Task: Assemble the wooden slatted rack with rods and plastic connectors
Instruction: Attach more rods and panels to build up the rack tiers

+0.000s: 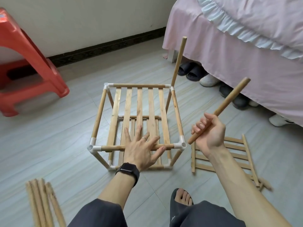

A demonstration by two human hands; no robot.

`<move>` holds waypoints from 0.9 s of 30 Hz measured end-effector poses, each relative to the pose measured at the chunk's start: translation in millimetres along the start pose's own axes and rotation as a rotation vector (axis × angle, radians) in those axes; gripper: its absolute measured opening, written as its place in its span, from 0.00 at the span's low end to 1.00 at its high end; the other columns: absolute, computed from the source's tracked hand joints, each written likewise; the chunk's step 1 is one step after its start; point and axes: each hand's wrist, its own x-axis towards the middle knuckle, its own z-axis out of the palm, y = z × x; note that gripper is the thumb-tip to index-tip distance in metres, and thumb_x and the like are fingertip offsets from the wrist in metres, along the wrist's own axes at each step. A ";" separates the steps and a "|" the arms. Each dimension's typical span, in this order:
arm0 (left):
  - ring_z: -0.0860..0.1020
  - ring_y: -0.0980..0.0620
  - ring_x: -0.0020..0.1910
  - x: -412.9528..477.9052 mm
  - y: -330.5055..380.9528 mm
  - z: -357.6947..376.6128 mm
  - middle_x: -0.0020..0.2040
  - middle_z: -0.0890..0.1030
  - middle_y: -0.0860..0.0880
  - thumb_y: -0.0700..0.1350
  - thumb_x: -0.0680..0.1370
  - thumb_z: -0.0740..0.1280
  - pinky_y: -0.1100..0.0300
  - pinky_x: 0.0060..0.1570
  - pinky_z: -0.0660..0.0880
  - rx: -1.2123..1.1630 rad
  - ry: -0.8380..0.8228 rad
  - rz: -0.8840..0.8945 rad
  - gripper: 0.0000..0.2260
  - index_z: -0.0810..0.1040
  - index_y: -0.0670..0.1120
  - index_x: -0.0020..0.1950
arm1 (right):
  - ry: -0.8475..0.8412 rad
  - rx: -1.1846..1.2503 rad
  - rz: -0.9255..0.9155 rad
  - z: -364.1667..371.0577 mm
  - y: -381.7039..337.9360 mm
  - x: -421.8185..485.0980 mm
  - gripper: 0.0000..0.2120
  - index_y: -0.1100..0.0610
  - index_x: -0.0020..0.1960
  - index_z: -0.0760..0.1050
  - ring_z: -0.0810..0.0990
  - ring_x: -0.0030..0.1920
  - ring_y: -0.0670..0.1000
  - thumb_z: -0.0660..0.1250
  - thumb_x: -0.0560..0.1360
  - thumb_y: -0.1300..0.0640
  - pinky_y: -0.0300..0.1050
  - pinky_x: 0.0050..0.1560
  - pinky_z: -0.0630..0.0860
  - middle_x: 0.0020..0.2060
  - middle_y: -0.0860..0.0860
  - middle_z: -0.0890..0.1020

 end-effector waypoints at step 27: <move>0.64 0.34 0.76 10.4 -3.6 26.2 0.38 0.85 0.45 0.71 0.80 0.46 0.37 0.66 0.69 -0.052 0.221 0.099 0.30 0.78 0.58 0.66 | -0.104 -0.528 -0.425 -9.8 64.3 -0.2 0.22 0.48 0.22 0.62 0.58 0.24 0.48 0.60 0.71 0.65 0.42 0.29 0.58 0.20 0.45 0.60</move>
